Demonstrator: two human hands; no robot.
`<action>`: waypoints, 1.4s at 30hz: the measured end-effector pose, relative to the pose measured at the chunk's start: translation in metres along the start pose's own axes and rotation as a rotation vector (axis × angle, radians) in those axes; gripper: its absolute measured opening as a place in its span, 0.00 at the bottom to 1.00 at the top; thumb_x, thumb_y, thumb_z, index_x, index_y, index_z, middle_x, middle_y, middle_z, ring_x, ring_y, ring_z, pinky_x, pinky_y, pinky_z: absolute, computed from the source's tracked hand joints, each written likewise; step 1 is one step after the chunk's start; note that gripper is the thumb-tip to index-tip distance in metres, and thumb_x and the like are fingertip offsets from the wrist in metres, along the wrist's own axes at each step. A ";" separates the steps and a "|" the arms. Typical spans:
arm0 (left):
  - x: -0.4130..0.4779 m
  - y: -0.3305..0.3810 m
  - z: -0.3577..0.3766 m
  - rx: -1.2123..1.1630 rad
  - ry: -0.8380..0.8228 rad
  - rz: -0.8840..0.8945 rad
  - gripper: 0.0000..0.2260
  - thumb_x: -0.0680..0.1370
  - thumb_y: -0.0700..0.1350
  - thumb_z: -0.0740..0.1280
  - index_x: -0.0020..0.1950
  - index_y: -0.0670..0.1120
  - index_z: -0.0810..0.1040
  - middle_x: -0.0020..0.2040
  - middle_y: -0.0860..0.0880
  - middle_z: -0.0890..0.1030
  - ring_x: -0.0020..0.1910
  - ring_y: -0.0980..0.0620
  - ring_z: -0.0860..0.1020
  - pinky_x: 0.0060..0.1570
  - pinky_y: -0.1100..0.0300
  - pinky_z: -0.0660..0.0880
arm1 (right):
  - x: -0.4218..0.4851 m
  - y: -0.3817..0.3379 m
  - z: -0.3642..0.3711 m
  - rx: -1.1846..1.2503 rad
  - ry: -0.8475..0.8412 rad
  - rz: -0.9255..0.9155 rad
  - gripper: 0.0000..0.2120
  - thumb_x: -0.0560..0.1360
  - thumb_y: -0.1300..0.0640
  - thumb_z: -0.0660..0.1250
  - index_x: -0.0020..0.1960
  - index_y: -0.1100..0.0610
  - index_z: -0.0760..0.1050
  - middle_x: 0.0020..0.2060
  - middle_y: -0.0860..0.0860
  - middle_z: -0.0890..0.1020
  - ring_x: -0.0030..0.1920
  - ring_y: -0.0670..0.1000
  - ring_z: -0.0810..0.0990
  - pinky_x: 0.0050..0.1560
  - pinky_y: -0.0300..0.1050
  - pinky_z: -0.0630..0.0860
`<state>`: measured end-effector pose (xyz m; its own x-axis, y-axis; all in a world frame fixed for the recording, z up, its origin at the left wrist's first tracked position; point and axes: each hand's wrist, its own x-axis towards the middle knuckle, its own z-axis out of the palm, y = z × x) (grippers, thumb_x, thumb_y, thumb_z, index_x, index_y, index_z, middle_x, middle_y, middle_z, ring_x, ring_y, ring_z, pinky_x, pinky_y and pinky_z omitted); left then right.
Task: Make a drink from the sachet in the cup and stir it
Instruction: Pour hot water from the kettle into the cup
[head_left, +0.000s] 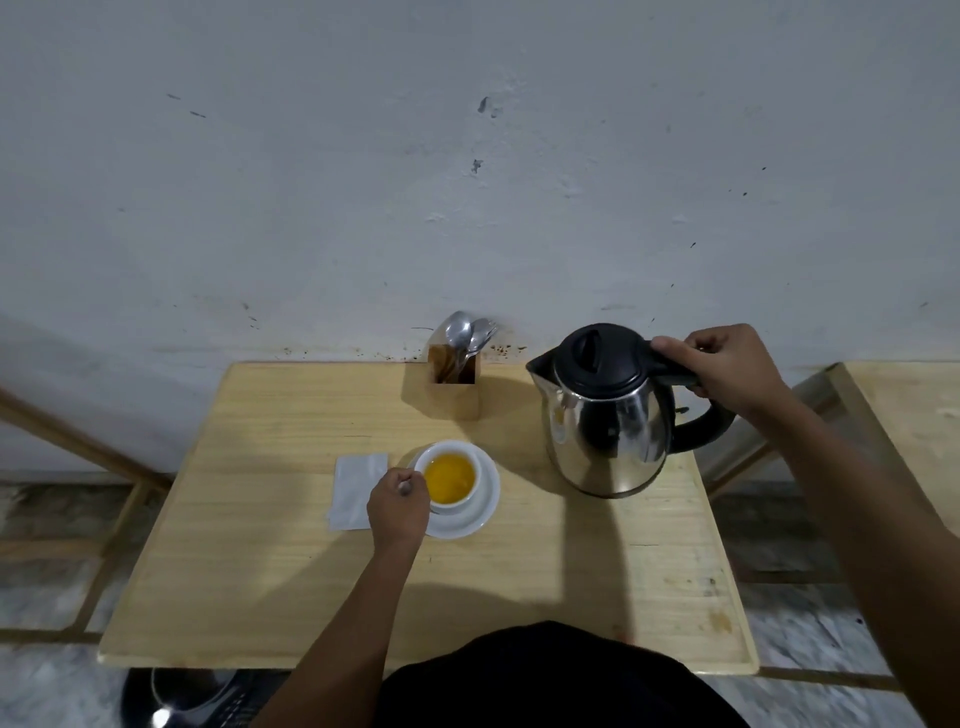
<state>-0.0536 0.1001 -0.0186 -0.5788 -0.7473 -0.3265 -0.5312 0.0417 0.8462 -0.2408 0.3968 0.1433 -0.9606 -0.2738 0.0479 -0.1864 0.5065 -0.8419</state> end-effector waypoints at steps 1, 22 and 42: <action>-0.001 0.000 0.001 0.003 0.021 0.003 0.05 0.78 0.42 0.64 0.44 0.43 0.78 0.41 0.45 0.80 0.43 0.47 0.77 0.45 0.58 0.70 | 0.001 0.004 -0.005 0.025 0.025 -0.007 0.29 0.67 0.40 0.73 0.26 0.66 0.73 0.17 0.53 0.70 0.21 0.50 0.68 0.27 0.38 0.66; -0.013 0.013 0.026 0.167 0.269 -0.042 0.11 0.77 0.42 0.60 0.47 0.38 0.80 0.45 0.41 0.82 0.48 0.41 0.78 0.50 0.51 0.73 | 0.038 0.074 -0.023 0.131 0.125 -0.086 0.22 0.74 0.49 0.72 0.29 0.65 0.78 0.22 0.60 0.76 0.21 0.46 0.71 0.27 0.35 0.69; -0.014 0.013 0.025 0.178 0.261 -0.007 0.10 0.77 0.41 0.60 0.44 0.38 0.79 0.41 0.43 0.80 0.43 0.45 0.75 0.46 0.55 0.69 | 0.057 0.103 -0.030 0.082 0.127 -0.035 0.27 0.79 0.45 0.62 0.25 0.57 0.68 0.21 0.56 0.68 0.25 0.54 0.68 0.32 0.46 0.64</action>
<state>-0.0679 0.1280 -0.0134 -0.4089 -0.8918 -0.1938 -0.6480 0.1342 0.7497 -0.3209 0.4576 0.0751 -0.9730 -0.1821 0.1416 -0.2081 0.4287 -0.8791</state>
